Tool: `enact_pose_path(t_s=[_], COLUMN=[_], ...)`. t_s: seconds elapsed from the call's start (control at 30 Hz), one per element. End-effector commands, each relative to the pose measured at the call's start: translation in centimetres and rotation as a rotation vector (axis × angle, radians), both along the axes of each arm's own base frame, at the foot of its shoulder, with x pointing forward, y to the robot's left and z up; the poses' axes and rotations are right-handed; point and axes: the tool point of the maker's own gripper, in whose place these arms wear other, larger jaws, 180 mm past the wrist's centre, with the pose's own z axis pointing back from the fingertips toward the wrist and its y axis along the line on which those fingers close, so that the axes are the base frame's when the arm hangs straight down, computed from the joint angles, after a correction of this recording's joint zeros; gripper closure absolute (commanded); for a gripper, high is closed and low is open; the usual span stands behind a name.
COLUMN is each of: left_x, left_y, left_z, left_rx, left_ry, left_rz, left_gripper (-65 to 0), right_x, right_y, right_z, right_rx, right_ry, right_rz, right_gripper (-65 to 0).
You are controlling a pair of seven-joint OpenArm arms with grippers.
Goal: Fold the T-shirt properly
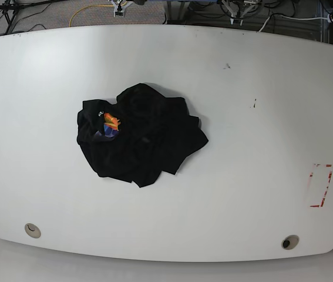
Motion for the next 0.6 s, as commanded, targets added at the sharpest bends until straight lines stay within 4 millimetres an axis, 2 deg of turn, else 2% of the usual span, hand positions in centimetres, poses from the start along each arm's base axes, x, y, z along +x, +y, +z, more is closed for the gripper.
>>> enact_pose_path(t_s=[0.0,0.57], left_x=[-0.09,-0.25], left_y=[0.15,-0.03], left_z=[0.02,0.02], left_rx=[0.0,-0.004], left_ry=[-0.002,0.002], left_rz=[-0.008,-0.006], left_gripper=[-34.8,-34.9], right_x=[-0.49,-0.75], right_y=[-0.25,-0.33], right_z=[0.06,0.08], right_rx=[-0.006,-0.01], right_ry=[0.015,0.017], right_rz=[0.003,0.003], right_gripper=[-2.7,-2.8])
